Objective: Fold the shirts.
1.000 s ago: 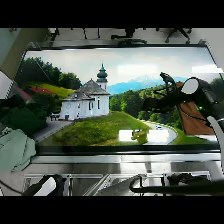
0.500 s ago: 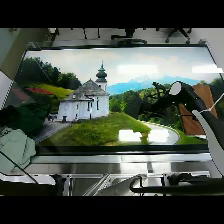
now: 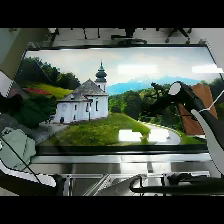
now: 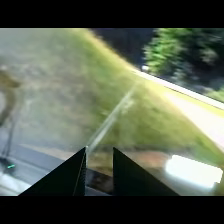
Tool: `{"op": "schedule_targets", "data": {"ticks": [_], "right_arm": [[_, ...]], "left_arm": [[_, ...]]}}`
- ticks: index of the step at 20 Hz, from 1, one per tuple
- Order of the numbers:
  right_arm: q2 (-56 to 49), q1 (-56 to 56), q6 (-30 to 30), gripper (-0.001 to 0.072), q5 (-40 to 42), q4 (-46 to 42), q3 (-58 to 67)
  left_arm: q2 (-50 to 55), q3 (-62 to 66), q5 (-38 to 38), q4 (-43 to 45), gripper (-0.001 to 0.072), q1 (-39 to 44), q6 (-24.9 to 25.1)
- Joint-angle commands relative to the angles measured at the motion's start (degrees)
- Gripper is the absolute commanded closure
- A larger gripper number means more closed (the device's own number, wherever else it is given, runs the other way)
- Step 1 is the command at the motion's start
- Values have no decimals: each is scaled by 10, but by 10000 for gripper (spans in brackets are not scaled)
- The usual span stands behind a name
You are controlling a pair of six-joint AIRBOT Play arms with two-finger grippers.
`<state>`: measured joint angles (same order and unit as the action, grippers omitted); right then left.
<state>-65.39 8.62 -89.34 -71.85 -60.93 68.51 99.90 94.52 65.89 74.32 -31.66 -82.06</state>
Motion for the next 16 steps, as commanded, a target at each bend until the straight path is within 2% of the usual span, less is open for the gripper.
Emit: {"op": "schedule_targets", "data": {"ticks": [1, 4, 6, 8, 12, 14, 16], "right_arm": [[6, 0, 29, 514, -2, 31, 8], [25, -16, 56, 513, -2, 31, 24], [46, -38, 71, 513, -2, 31, 38], [72, -63, 80, 500, -1, 31, 47], [122, -108, 98, 496, -2, 31, 47], [130, -114, 99, 292, -2, 29, 47], [125, -113, 101, 273, -2, 30, 46]], "left_arm": [[-59, 70, 74, -126, 698, 74, 33], [-130, 113, 143, -241, 697, 164, 37], [-168, 110, 157, -261, 698, 235, 36], [-206, 72, 140, -264, 697, 318, 35], [-238, -26, 47, -263, 697, 451, 35], [-234, -72, 0, -263, 697, 485, 34], [-213, -111, -43, -263, 696, 501, 36]]}}
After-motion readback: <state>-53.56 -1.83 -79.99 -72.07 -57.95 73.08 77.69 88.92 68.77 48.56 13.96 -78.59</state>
